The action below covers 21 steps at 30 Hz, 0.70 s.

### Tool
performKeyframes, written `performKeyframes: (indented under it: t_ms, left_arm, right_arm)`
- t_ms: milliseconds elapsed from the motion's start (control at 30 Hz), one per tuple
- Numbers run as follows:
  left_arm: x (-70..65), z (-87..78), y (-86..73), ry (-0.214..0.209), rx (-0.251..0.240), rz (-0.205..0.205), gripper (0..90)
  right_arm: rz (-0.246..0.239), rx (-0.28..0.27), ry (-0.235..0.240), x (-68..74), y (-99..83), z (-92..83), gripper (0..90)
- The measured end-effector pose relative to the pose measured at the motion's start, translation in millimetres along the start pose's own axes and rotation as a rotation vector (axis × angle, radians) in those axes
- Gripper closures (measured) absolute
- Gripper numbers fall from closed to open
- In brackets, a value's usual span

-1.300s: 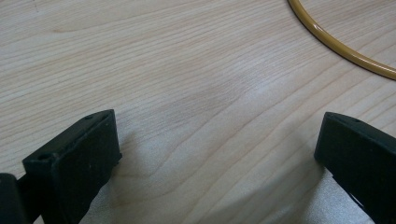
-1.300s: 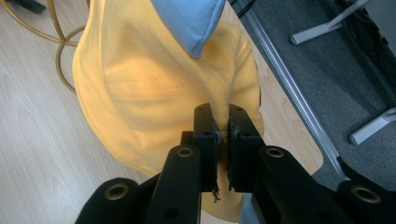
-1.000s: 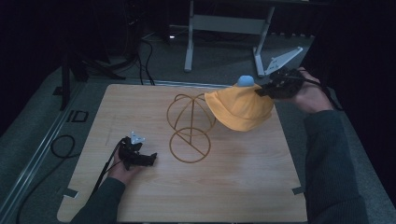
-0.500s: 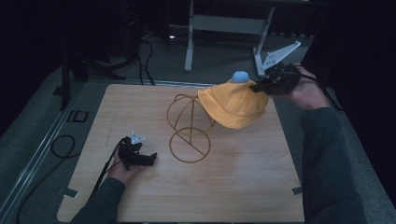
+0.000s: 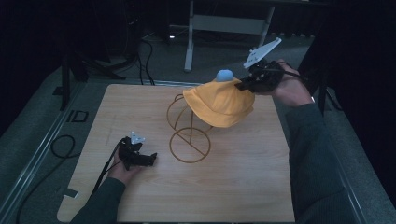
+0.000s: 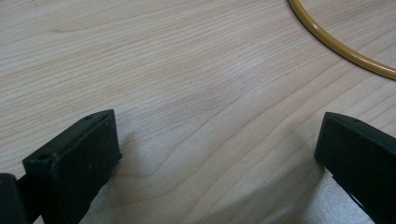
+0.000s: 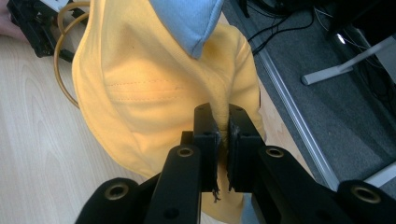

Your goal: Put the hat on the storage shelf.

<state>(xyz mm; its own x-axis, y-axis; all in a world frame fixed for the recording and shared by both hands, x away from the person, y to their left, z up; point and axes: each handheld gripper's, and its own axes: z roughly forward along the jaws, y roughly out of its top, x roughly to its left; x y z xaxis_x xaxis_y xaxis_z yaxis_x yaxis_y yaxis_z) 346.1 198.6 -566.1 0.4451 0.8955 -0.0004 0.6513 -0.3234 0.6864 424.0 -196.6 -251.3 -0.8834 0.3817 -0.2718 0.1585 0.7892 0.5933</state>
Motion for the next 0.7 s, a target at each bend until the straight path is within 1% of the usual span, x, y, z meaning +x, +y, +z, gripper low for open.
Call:
performKeyframes:
  t_ms: [333,700]
  left_arm:
    - [-0.1,0.2,-0.1,0.001,-0.003,-0.002,0.1]
    - [-0.3,0.3,0.0,0.001,-0.005,-0.006,0.1]
  right_arm:
    - [-0.024,-0.001,0.012,8.0,25.8,16.2,84.3]
    - [-0.075,0.022,0.038,22.1,55.3,31.9,84.0]
